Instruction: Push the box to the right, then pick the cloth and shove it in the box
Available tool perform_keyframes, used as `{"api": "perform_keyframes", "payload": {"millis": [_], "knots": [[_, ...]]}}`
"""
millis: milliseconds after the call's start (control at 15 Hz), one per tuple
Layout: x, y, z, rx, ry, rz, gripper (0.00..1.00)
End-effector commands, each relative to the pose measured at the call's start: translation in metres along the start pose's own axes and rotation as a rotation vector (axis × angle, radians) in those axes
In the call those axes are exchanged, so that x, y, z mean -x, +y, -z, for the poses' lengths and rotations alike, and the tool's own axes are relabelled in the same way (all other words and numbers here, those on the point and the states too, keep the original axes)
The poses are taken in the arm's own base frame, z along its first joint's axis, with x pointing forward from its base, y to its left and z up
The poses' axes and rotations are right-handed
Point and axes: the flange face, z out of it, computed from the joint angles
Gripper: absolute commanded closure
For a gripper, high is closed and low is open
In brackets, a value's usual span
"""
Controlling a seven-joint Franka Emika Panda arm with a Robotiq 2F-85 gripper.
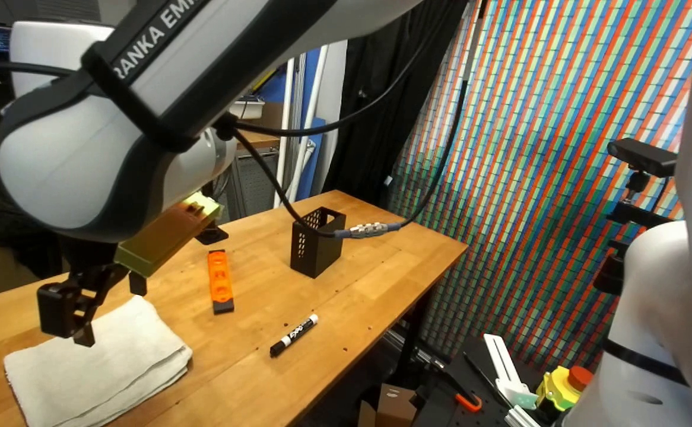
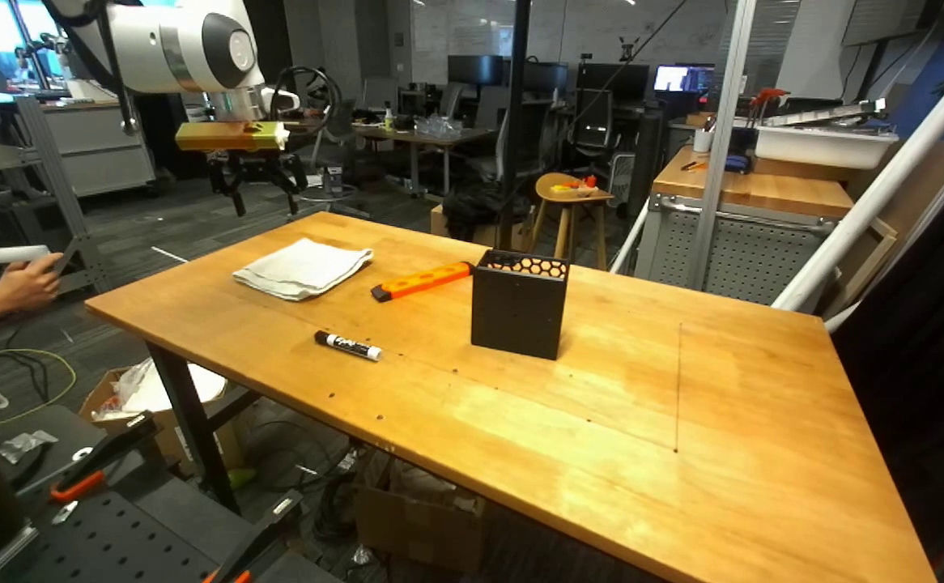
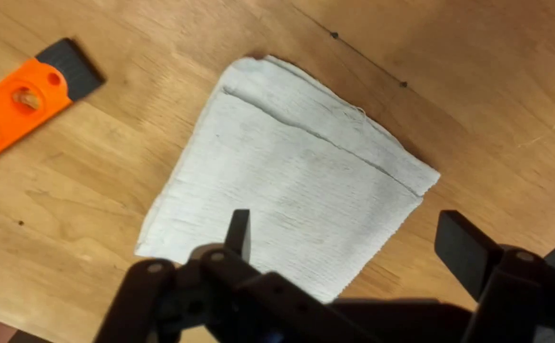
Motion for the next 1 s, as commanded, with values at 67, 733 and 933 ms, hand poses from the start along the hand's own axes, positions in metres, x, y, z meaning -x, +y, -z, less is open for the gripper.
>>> {"api": "perform_keyframes", "payload": {"millis": [67,733,933], "knots": [[-0.049,-0.015,-0.021,0.004,-0.014,0.088,0.00],[-0.104,0.013,-0.088,-0.023,-0.055,0.217,0.00],[-0.104,0.029,-0.113,-0.026,-0.062,0.237,0.00]]}}
